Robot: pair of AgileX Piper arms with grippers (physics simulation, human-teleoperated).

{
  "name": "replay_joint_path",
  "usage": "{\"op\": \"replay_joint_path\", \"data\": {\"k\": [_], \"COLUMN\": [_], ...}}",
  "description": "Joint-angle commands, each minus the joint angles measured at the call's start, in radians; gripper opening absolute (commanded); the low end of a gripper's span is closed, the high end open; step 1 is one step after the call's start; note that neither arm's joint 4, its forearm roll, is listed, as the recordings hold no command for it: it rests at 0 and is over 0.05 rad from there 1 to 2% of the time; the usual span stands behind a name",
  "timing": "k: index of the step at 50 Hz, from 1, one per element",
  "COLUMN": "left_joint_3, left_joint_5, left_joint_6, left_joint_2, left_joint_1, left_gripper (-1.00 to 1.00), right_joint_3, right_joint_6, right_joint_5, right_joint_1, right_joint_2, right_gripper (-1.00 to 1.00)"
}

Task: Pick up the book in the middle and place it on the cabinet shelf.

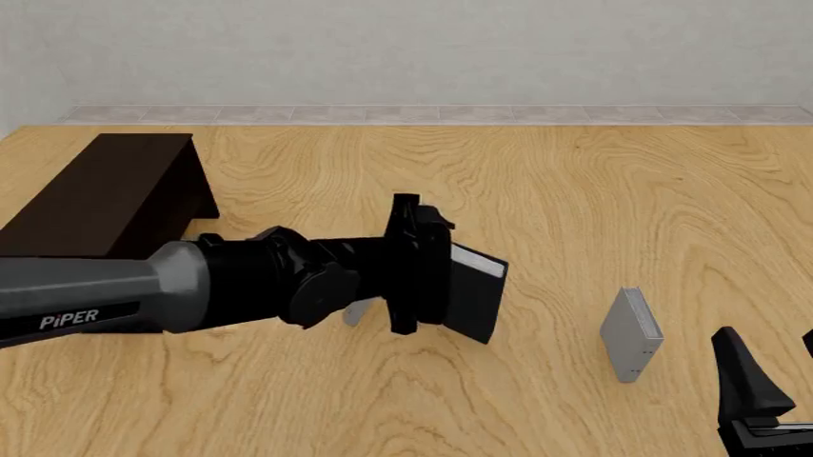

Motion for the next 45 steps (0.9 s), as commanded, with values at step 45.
{"op": "replay_joint_path", "data": {"k": [45], "left_joint_3": [-0.091], "left_joint_5": [0.032], "left_joint_6": [0.006], "left_joint_2": [0.126], "left_joint_1": [0.071], "left_gripper": [1.00], "right_joint_3": [0.000], "right_joint_6": [0.000], "right_joint_5": [0.000], "right_joint_1": [0.000], "right_joint_2": [0.000], "right_gripper": [1.00]}}
